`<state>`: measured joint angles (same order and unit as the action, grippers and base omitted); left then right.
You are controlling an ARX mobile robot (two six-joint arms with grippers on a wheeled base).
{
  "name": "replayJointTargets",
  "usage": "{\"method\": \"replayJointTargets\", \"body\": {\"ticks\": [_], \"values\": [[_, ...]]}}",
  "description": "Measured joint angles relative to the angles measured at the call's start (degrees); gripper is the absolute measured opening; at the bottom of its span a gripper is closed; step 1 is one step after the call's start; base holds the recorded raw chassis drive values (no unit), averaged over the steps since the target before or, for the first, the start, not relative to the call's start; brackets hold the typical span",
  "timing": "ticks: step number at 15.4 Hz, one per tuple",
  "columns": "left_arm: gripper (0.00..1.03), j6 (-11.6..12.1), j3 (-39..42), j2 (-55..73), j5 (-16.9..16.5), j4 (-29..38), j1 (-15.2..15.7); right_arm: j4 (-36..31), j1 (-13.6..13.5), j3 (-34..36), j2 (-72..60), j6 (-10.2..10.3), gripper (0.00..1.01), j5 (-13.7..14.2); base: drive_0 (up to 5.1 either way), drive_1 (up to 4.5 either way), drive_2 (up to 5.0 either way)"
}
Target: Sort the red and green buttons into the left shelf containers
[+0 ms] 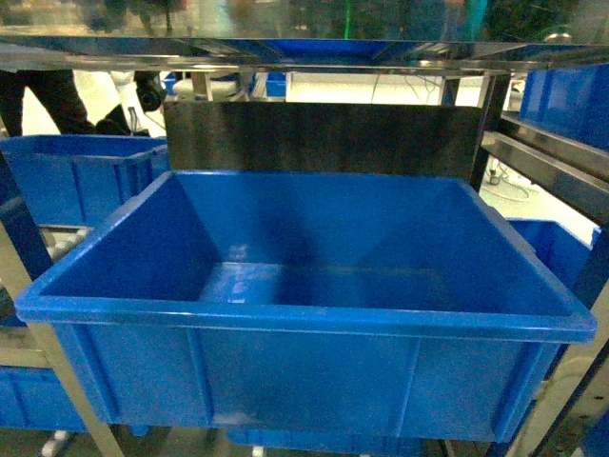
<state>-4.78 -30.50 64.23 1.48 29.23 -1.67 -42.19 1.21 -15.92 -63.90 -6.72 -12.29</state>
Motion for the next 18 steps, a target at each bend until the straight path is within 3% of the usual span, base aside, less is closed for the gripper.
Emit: {"method": "replayJointTargets", "body": {"ticks": [4,6,11,18], "values": [[0.27,0.00,0.00,0.00,0.00,0.02,0.00,-7.37,-5.44,-4.94,-14.40,-0.42,0.29,0.11,0.0,0.00,0.0],[0.27,0.00,0.00,0.00,0.00,0.02,0.00,-8.24,-8.87,-11.80,-21.62,-0.37,0.29,1.68,0.0,0.00,0.0],[0.27,0.00,0.00,0.00,0.00,0.02,0.00,-5.75,-15.04,-20.15,-32.26,1.33,0.29,3.41,0.0,0.00,0.0],[0.27,0.00,0.00,0.00,-0.02,0.02,0.00,-3.43,-18.23,-26.43,-39.56,3.34,0.29,4.13,0.0,0.00,0.0]]}}
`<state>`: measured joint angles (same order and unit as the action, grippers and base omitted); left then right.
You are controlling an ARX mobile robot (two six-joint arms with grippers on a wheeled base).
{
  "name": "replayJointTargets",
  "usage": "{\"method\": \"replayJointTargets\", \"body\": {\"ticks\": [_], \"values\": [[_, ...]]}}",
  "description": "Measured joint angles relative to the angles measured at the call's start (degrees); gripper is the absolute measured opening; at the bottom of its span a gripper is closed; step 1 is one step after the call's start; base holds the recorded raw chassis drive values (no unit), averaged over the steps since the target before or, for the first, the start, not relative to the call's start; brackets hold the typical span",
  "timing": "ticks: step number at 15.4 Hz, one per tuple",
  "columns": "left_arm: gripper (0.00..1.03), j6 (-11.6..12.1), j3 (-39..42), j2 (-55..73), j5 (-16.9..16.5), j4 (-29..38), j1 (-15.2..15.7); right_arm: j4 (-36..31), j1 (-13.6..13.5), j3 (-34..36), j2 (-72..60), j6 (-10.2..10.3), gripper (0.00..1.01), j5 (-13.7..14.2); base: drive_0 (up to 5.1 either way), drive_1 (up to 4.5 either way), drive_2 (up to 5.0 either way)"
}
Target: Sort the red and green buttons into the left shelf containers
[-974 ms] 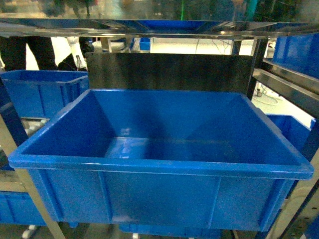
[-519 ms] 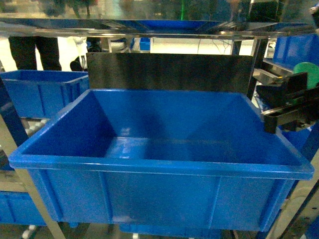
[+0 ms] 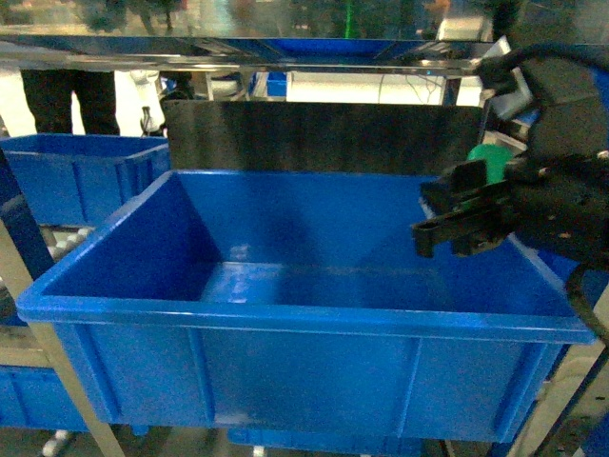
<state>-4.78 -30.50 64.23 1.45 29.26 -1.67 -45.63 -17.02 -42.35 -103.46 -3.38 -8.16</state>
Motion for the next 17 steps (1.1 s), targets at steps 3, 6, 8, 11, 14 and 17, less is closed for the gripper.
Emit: {"method": "replayJointTargets", "body": {"ticks": [3,6,8,11,14,17], "values": [[0.27,0.00,0.00,0.00,0.02,-0.02,0.00,6.10,-1.95,-6.71,-5.88,3.13,0.29,0.24,0.0,0.00,0.0],[0.27,0.00,0.00,0.00,0.00,-0.02,0.00,26.82,-3.72,-28.39,-18.51,9.11,0.29,0.24,0.0,0.00,0.0],[0.27,0.00,0.00,0.00,0.02,0.00,0.00,30.38,-5.57,-29.83,-21.38,10.86,0.29,1.73,0.0,0.00,0.0],[0.27,0.00,0.00,0.00,0.02,0.00,0.00,29.22,-5.86,-30.14,-21.31,10.71,0.48,2.12,0.0,0.00,0.0],[0.27,0.00,0.00,-0.02,0.00,-0.02,0.00,23.47,-3.82,-23.54,-17.46,11.89,0.93,2.45,0.0,0.00,0.0],[0.27,0.00,0.00,0.00,0.02,0.00,0.00,12.90,0.02,-10.91,-4.74,11.52,0.98,4.28,0.0,0.00,0.0]]}}
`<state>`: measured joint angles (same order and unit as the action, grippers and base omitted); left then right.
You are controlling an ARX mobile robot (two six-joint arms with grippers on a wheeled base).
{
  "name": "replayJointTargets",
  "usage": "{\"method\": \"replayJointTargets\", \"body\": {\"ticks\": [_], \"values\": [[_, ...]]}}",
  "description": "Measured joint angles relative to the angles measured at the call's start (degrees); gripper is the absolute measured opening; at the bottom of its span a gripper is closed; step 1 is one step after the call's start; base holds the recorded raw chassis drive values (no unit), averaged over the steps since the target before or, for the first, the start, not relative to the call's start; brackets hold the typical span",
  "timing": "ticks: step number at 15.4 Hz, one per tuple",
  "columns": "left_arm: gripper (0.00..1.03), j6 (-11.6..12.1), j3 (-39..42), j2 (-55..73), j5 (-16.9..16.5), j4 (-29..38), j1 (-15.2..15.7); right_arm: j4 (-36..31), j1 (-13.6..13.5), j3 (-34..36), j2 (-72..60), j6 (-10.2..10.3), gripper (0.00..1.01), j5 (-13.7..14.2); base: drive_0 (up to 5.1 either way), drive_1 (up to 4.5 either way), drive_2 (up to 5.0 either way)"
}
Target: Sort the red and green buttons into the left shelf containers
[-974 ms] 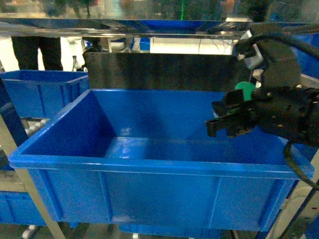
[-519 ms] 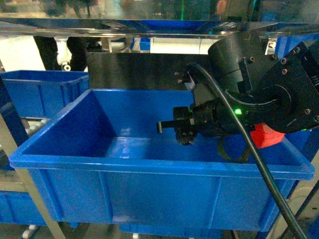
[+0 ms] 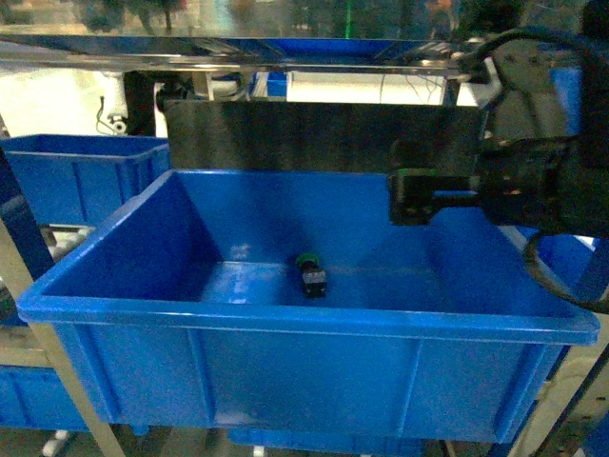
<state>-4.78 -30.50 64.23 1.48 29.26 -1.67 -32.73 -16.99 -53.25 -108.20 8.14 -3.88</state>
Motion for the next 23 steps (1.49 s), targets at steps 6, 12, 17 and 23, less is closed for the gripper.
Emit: {"method": "replayJointTargets", "body": {"ticks": [6,12,17,23], "values": [[0.27,0.00,0.00,0.00,0.00,0.00,0.00,-4.57,5.53,31.63,35.36,0.07,0.98,0.46,0.0,0.00,0.0],[0.27,0.00,0.00,0.00,-0.07,-0.02,0.00,17.49,4.92,43.36,82.60,-3.30,0.98,8.26,0.0,0.00,0.0],[0.27,-0.02,0.00,-0.11,0.00,-0.04,0.00,17.90,4.28,43.93,82.62,-5.14,0.98,6.91,0.0,0.00,0.0],[0.27,-2.05,0.04,9.88,2.91,1.53,-6.01,17.75,4.28,43.93,82.82,-5.18,0.98,6.91,0.0,0.00,0.0]]}}
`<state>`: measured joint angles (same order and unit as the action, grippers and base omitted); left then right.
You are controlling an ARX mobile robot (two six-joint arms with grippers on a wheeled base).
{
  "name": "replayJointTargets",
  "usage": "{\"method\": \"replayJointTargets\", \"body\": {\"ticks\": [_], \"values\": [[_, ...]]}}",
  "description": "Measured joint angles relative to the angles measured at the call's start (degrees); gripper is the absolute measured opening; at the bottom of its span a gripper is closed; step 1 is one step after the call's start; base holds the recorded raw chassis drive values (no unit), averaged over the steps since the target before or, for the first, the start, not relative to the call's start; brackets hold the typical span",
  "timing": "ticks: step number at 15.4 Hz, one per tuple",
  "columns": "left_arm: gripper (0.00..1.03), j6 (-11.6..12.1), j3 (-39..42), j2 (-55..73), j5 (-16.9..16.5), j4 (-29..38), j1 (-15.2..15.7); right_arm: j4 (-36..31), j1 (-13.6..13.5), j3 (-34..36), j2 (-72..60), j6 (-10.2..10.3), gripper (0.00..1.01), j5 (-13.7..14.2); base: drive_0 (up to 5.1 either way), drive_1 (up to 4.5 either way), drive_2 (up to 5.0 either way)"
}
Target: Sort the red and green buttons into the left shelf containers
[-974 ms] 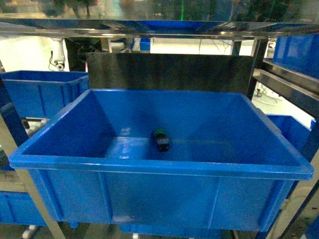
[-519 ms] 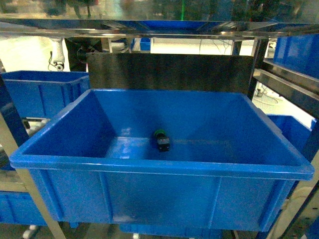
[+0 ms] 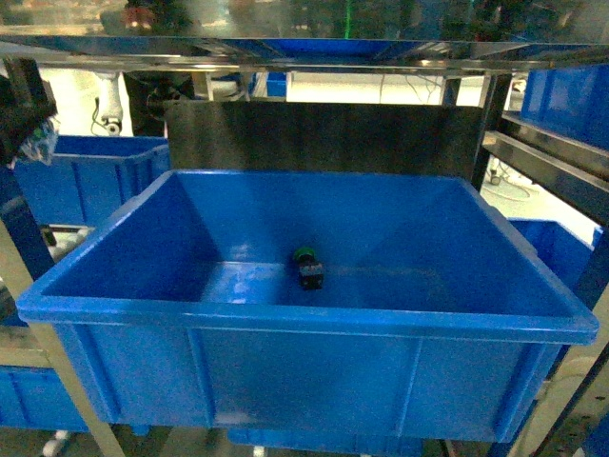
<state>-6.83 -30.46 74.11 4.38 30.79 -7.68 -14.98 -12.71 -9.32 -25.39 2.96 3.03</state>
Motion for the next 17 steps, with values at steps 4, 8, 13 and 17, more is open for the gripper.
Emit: {"method": "replayJointTargets", "body": {"ticks": [4,8,13,17], "values": [[0.27,-0.79,0.66,2.43,1.57,-3.17,-2.93,-0.02,0.00,0.00,0.00,-0.02,0.98,0.00,0.0,0.00,0.0],[0.27,-0.68,0.57,9.18,1.51,-0.94,-5.77,0.00,0.00,0.00,0.00,-0.02,0.98,0.00,0.0,0.00,0.0],[0.27,-1.09,-8.87,25.22,3.61,1.95,-10.45,-0.02,0.00,0.00,0.00,-0.02,0.98,0.00,0.0,0.00,0.0],[0.27,-2.45,-22.93,39.34,6.45,-2.95,-14.38,0.00,0.00,0.00,0.00,-0.02,0.98,0.00,0.0,0.00,0.0]]}}
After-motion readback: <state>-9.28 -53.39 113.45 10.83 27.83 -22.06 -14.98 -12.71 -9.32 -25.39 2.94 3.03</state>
